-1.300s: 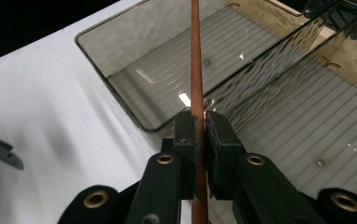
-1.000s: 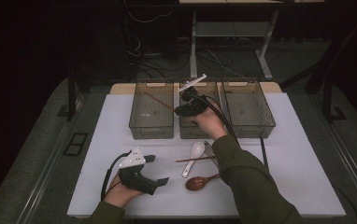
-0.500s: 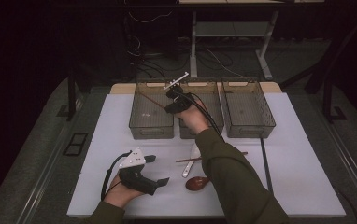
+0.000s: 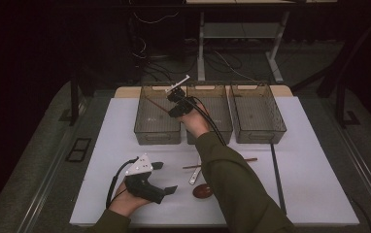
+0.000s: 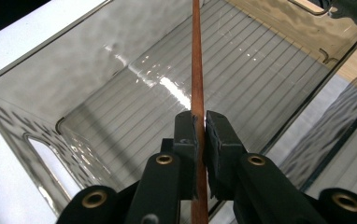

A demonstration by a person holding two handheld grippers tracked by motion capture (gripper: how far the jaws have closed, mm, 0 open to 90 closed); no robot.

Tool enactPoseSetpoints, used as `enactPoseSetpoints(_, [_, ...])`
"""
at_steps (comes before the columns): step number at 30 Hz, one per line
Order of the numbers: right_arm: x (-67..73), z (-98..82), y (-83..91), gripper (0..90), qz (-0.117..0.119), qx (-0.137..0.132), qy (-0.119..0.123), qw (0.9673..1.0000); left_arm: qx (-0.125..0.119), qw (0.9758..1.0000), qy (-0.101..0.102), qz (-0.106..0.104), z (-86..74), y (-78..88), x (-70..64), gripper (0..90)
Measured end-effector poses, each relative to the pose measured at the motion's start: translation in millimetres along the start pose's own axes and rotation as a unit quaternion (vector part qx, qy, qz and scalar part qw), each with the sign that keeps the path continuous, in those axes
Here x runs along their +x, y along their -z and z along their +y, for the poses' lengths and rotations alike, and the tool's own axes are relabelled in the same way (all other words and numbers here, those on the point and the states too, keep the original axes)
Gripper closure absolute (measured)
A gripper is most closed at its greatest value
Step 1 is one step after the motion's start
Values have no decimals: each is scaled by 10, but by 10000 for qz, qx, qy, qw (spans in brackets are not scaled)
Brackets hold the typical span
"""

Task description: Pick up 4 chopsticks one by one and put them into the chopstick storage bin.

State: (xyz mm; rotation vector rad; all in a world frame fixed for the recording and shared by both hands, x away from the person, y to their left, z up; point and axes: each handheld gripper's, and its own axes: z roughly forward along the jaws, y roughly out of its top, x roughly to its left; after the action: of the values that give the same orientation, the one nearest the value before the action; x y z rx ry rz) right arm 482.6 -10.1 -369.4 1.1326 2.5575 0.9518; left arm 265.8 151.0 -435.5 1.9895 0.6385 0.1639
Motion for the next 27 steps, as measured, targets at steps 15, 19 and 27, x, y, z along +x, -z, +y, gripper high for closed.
enactPoseSetpoints(15, [-26,10,116,547,389,-380,22,9985,-18,10000,6,8,-1,0,4,26])
enactPoseSetpoints(19, [-37,-4,216,469,597,-578,62,9965,-13,10000,-19,16,-1,2,7,26])
enactPoseSetpoints(27, [-45,-101,409,392,709,-849,385,9931,0,10000,-6,15,-5,3,7,26])
